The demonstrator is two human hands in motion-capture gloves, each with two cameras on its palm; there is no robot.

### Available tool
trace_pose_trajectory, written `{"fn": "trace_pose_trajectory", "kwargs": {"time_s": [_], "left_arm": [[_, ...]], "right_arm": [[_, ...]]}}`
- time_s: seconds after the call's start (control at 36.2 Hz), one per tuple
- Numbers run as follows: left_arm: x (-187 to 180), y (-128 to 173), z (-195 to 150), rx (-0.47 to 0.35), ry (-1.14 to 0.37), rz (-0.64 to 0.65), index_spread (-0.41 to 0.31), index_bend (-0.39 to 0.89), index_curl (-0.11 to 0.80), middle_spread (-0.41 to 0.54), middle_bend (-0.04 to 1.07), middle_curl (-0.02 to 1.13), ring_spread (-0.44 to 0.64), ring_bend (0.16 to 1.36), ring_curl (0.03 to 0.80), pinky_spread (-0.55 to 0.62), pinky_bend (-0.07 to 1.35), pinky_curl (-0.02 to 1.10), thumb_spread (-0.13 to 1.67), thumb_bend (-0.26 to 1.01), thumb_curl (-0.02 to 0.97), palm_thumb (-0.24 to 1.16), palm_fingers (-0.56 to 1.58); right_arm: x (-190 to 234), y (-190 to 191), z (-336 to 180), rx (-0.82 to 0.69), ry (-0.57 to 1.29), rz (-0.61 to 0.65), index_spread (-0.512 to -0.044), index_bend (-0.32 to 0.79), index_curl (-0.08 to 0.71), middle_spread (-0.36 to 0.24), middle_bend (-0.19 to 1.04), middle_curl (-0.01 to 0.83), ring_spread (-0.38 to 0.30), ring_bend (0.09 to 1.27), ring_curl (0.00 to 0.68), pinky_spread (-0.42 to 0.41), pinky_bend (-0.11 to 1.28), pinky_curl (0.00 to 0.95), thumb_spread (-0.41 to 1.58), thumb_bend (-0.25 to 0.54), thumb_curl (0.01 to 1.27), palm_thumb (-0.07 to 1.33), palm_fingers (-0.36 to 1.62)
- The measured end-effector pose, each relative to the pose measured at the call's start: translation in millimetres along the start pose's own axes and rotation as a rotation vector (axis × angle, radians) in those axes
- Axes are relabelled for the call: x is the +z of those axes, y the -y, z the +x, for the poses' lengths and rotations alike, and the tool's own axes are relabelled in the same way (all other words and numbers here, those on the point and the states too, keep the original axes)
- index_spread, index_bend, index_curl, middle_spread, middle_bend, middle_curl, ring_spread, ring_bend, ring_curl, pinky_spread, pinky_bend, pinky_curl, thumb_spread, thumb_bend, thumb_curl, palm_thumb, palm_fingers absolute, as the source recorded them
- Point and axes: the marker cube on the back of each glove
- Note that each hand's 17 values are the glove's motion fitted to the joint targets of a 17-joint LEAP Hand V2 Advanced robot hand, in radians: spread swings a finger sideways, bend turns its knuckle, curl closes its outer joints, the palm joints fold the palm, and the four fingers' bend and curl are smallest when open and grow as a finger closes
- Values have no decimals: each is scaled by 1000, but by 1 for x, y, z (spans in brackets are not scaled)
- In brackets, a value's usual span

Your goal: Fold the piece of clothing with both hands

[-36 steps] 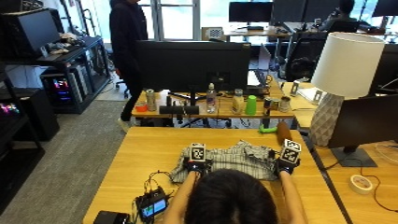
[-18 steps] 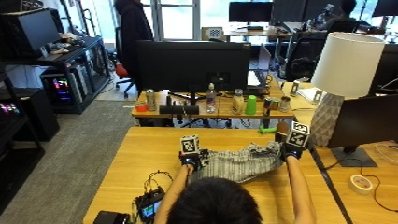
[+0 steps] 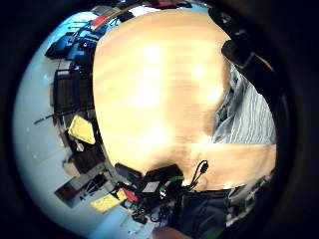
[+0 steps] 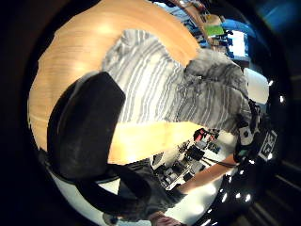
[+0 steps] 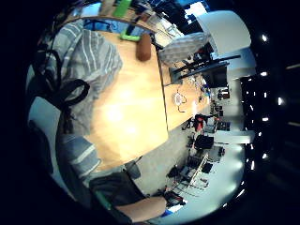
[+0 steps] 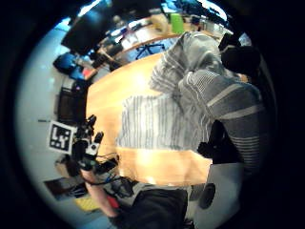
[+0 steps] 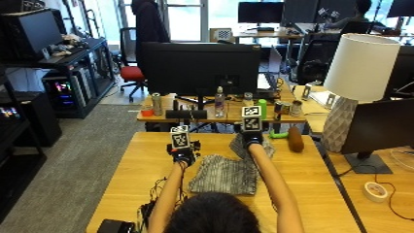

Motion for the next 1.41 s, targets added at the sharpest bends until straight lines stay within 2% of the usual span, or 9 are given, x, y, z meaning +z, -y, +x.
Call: {"fn": "trace_pose_trajectory", "kwargs": {"time_s": [0.11, 0.3, 0.44, 0.5, 0.69, 0.94, 1.08, 1.24, 1.41], "left_arm": [[-11, -5, -22, -45, 25, 25, -91, 143, 210, 147, 183, 305, 140, 730, 333, 78, 697, 348, 1231, 18, 206, 88, 200], [-11, 14, -62, -110, 51, 30, -83, 142, 231, 133, 180, 311, 134, 712, 325, 82, 653, 342, 1326, 39, 206, 145, 232], [2, 51, -91, -99, 34, 23, -77, 140, 243, 128, 176, 312, 132, 699, 322, 85, 635, 343, 1383, 53, 201, 176, 244], [2, 48, -99, -110, 22, 25, -76, 144, 248, 127, 172, 311, 132, 694, 321, 88, 628, 343, 1403, 60, 202, 191, 249], [2, 44, -109, -107, -6, 43, -73, 135, 255, 125, 170, 311, 131, 685, 319, 92, 615, 347, 1446, 68, 200, 216, 255], [0, 39, -96, -121, 23, 31, -70, 130, 259, 128, 167, 308, 130, 683, 321, 93, 606, 353, 1470, 65, 195, 226, 259], [-6, 36, -84, -102, 43, 44, -69, 129, 260, 128, 167, 307, 130, 686, 324, 94, 602, 356, 1477, 63, 193, 229, 260], [-23, 30, -61, -62, 71, 75, -68, 128, 261, 129, 167, 306, 130, 685, 326, 94, 599, 360, 1482, 58, 191, 232, 260], [-29, 32, -40, -1, 65, 81, -68, 128, 261, 129, 168, 305, 130, 684, 327, 94, 597, 363, 1479, 52, 189, 234, 260]], "right_arm": [[0, -25, -72, -42, 24, -68, -281, -15, 182, -170, 371, 496, -208, 769, 476, -295, 808, 448, 545, -34, 545, 1064, 1139], [60, -75, -178, -177, 186, -511, -292, -106, 78, -151, 415, 514, -221, 832, 490, -311, 876, 461, 533, -47, 573, 999, 1059], [92, -100, -204, -32, 345, -929, -293, -128, 4, -116, 355, 498, -199, 851, 492, -323, 934, 466, 708, -43, 564, 916, 881], [95, -93, -204, -47, 470, -855, -289, -100, -9, -101, 334, 489, -180, 834, 484, -288, 946, 464, 820, -53, 536, 850, 823], [61, -49, -165, -146, 678, -323, -270, -14, -4, -73, 382, 482, -159, 792, 437, -246, 881, 414, 1028, -20, 479, 801, 915], [11, -42, -68, -98, 683, -180, -251, 39, 35, -72, 369, 474, -140, 731, 420, -199, 798, 387, 1167, -8, 439, 814, 979], [0, -51, -36, -74, 676, -207, -247, 35, 45, -71, 344, 467, -132, 715, 417, -185, 780, 383, 1206, -10, 422, 815, 992], [-5, -36, 6, -21, 584, -28, -244, 30, 53, -70, 336, 465, -131, 699, 415, -170, 756, 378, 1236, -10, 409, 820, 996], [-9, -43, 11, -92, 650, -117, -244, 31, 58, -70, 328, 463, -130, 685, 413, -159, 740, 377, 1252, -11, 397, 822, 1004]]}}
